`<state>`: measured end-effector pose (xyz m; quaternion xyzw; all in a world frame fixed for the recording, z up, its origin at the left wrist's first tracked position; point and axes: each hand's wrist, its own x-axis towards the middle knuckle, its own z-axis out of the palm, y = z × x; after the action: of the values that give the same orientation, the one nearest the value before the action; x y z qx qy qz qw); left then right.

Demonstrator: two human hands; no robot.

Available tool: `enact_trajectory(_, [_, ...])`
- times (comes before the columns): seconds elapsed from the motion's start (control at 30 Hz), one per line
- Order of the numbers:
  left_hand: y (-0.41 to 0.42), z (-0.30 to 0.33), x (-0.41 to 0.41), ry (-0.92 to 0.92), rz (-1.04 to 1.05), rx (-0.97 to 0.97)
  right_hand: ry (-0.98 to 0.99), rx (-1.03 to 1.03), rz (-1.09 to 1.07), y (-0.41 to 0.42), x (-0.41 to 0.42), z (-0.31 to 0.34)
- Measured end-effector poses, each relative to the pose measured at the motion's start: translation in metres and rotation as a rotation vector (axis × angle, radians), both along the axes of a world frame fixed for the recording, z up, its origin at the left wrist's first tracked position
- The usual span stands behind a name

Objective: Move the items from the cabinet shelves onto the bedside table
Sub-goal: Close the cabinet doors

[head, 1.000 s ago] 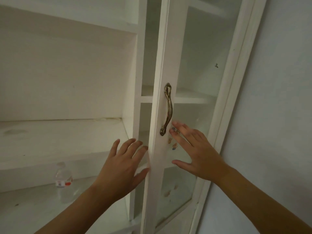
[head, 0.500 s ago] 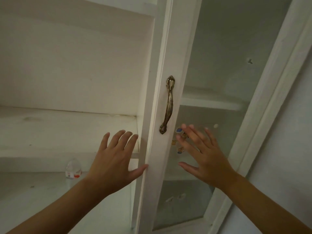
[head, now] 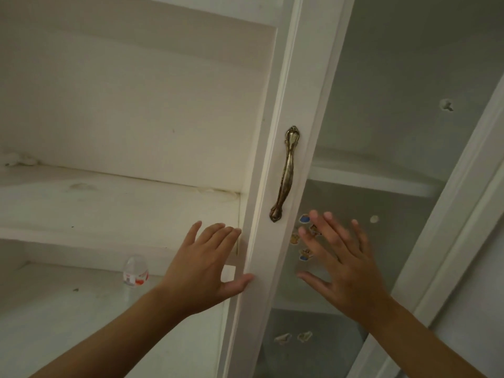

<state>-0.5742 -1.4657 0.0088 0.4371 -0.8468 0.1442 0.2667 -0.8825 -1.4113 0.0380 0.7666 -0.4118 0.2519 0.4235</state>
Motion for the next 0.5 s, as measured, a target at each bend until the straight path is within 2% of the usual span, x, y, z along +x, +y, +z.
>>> enact_trajectory(0.23, [-0.008,-0.006,0.002,0.125,-0.070,0.114,-0.045,-0.025,0.013,-0.010,0.000,-0.008])
enact_trajectory(0.5, [-0.013,-0.012,0.000,0.199,-0.057,0.106,-0.057,-0.049,0.006,-0.014,0.000,-0.008])
